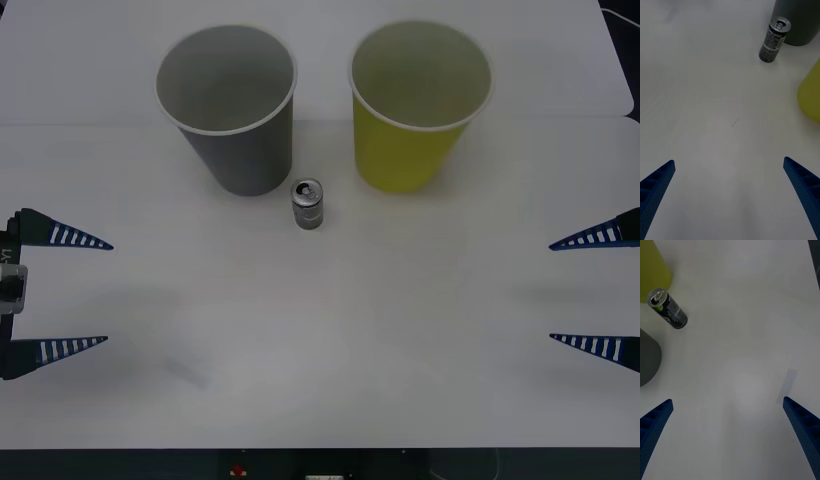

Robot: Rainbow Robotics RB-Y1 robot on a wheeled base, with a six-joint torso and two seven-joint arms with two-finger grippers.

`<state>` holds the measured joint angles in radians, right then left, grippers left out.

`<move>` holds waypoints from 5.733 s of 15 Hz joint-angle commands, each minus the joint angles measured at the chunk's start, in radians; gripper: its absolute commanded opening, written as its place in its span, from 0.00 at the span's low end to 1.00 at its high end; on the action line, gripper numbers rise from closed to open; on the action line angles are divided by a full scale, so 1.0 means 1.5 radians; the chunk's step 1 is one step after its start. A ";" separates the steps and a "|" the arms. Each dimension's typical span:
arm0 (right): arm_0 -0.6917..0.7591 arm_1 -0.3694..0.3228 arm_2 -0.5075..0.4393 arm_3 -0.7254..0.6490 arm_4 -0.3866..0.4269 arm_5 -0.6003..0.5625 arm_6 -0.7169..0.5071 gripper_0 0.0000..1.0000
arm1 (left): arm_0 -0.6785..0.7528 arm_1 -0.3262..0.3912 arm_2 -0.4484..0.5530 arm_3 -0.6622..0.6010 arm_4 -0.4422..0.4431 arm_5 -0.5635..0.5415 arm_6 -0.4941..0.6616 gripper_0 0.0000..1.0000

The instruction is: Put the can into the green bin and the plastic bottle into the gray bin

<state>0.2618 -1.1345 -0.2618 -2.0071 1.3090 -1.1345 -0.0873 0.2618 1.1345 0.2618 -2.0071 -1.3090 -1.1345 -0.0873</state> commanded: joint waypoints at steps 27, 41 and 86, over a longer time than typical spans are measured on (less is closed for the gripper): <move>0.000 0.000 0.000 0.000 0.000 0.000 0.000 1.00 | -0.008 0.003 -0.357 0.050 0.356 0.393 0.004 1.00; 0.000 0.000 0.000 0.000 0.000 0.000 0.000 1.00 | -0.178 -0.167 -0.594 0.054 0.466 0.772 -0.039 1.00; 0.000 0.000 0.000 0.000 0.000 0.000 0.000 1.00 | -0.451 -0.481 -0.655 0.424 0.205 0.874 0.038 0.00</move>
<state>0.2618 -1.1345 -0.2618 -2.0071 1.3090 -1.1345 -0.0872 -0.4146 0.4126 -0.7210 -1.3711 -0.9991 0.1778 -0.0308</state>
